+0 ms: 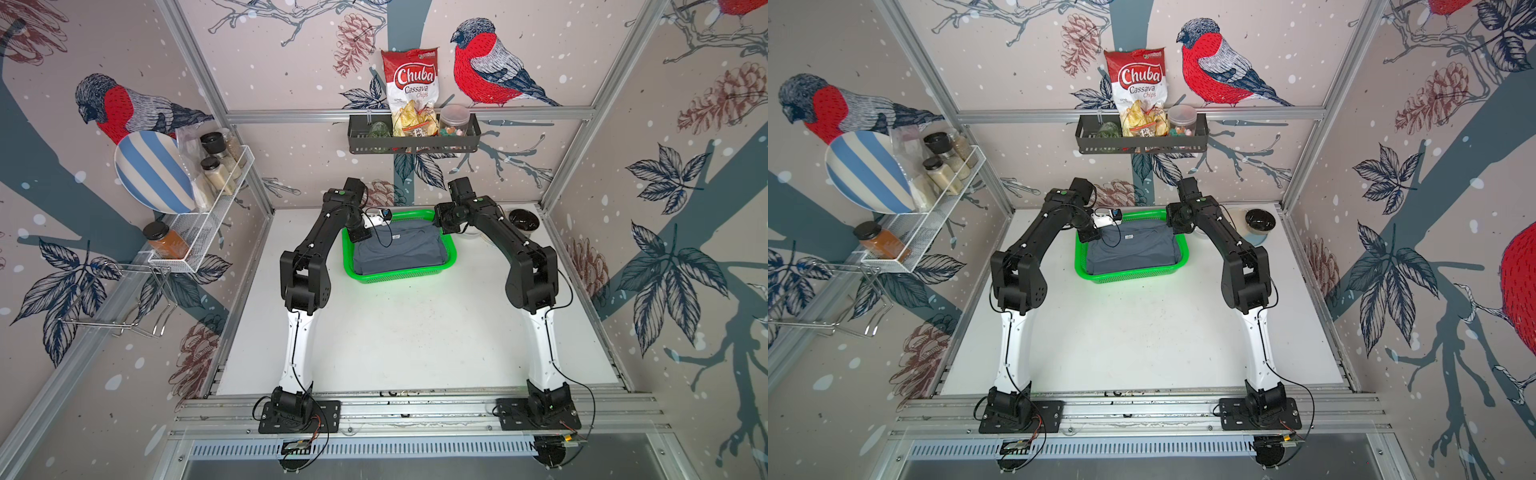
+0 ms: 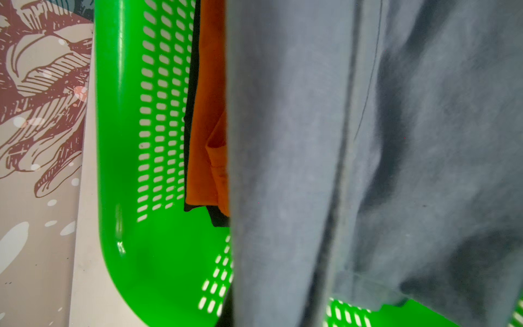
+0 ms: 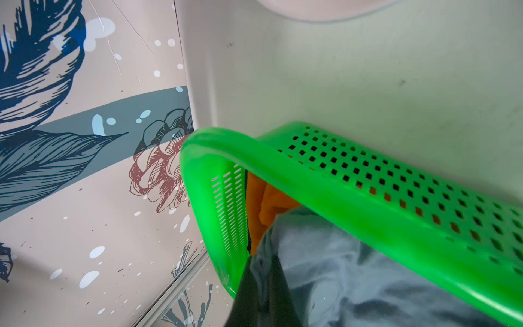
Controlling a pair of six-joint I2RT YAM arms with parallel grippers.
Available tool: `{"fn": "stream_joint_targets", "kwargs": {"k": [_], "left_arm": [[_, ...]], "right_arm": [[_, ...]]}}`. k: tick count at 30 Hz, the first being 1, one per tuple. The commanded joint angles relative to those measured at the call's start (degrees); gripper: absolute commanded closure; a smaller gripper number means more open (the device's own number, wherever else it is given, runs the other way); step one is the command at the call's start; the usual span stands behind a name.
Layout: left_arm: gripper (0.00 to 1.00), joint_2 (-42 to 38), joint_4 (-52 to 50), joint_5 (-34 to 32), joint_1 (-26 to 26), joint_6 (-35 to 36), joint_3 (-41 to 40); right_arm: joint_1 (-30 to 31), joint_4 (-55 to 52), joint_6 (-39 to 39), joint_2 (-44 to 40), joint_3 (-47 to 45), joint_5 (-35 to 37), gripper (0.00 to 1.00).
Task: Put the folded t-shirts into the basket
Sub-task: Place the T-shirt in the bin, then reset both arms
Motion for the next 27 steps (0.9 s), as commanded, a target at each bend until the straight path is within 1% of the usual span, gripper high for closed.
{"fn": "stream_joint_targets", "kwargs": {"k": [1,3,5,6,7,8,9,10,11,12,15,20,22,24,27], "left_arm": [[0.95,0.9,2.0,-0.8,0.3,-0.5,0.9],[0.94,1.2,2.7,-0.8,0.4,-0.9,1.1],[0.88,1.5,3.1,-0.5,0.4,-1.4,1.4],[0.72,1.5,3.4,-0.5,0.4,-2.0,1.6],[0.52,1.6,3.7,-0.5,0.4,-2.7,1.7],[0.3,1.6,4.1,-0.6,0.4,-3.6,2.0],[0.2,1.6,4.6,-0.6,0.5,-4.5,2.2],[0.13,1.4,4.9,-0.4,0.7,-5.4,2.3],[0.07,1.0,5.1,0.2,0.8,-6.1,2.4],[0.04,0.4,5.4,0.9,1.0,-6.9,2.5],[0.04,-1.4,5.3,3.2,1.5,-9.4,2.5],[0.03,-7.2,5.8,3.5,2.1,-12.7,0.0],[0.03,-10.5,6.5,4.1,2.8,-14.5,-1.5],[0.03,-13.8,6.4,4.4,3.2,-16.3,-2.7],[0.03,-19.6,7.2,4.7,4.1,-21.0,-5.6]], "right_arm": [[-0.4,2.4,1.1,0.5,0.7,1.7,1.0],[-0.5,3.3,1.1,0.8,0.7,1.5,1.0],[-0.5,4.3,1.3,1.1,0.7,1.3,1.0],[-0.4,4.6,1.4,1.2,0.7,1.1,0.94],[-0.5,4.9,1.5,1.3,0.8,1.0,0.8],[-0.5,5.0,1.4,1.3,0.8,0.9,0.66],[-0.5,5.0,1.1,1.2,1.1,0.9,0.52],[-0.5,4.8,0.7,1.1,1.4,1.0,0.42],[-0.5,4.4,0.2,1.0,2.0,1.0,0.35],[-0.5,3.7,-0.2,0.7,2.4,1.3,0.28],[-0.5,3.0,-1.3,-1.0,2.3,1.5,0.19],[-0.5,3.6,-4.4,-6.9,-1.9,1.2,0.14],[-0.4,3.4,-7.2,-10.1,-4.0,1.8,0.08],[-0.3,3.0,-10.1,-14.0,-6.5,3.2,0.01],[-0.5,3.3,-15.5,-20.4,-11.1,5.1,0.0]]}}
